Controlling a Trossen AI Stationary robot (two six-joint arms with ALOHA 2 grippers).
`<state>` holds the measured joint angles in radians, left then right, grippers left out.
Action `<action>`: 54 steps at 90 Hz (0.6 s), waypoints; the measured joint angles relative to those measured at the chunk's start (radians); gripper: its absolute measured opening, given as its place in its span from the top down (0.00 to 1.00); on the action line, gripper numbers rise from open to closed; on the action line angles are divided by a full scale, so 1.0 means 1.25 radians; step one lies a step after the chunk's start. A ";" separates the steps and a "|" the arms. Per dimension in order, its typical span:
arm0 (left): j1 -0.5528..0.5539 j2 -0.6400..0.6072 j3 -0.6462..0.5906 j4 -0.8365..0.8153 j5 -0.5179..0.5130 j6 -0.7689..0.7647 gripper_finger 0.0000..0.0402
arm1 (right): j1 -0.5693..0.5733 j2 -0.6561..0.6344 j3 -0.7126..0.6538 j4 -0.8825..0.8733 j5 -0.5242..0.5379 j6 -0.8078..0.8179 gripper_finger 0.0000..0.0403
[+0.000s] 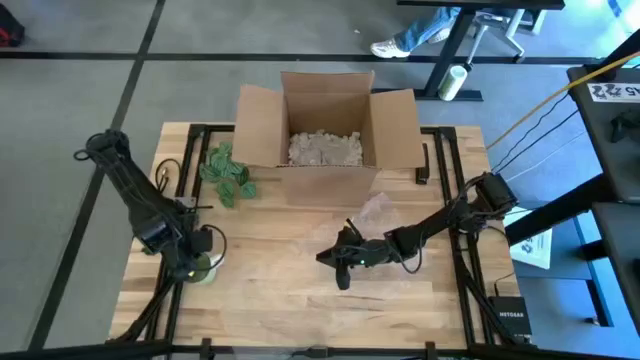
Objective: Wrap mug
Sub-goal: Put the green mug on the bubble wrap
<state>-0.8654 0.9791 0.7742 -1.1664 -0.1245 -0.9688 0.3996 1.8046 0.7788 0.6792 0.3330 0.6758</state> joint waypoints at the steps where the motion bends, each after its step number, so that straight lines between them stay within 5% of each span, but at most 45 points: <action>1: 0.004 0.000 0.004 -0.001 -0.002 0.008 1.00 | 0.000 0.000 0.000 0.000 0.000 0.000 0.94; 31: 0.147 0.000 0.084 0.099 -0.117 0.236 1.00 | -0.006 -0.076 0.001 -0.051 -0.008 -0.021 0.94; 54: 0.275 0.041 0.085 0.221 -0.043 0.390 1.00 | -0.045 -0.283 0.088 -0.586 0.050 0.040 0.94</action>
<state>-0.5214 1.0309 0.8810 -0.8902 -0.1784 -0.4813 0.3432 1.4503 0.8882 -0.0528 0.3961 0.7258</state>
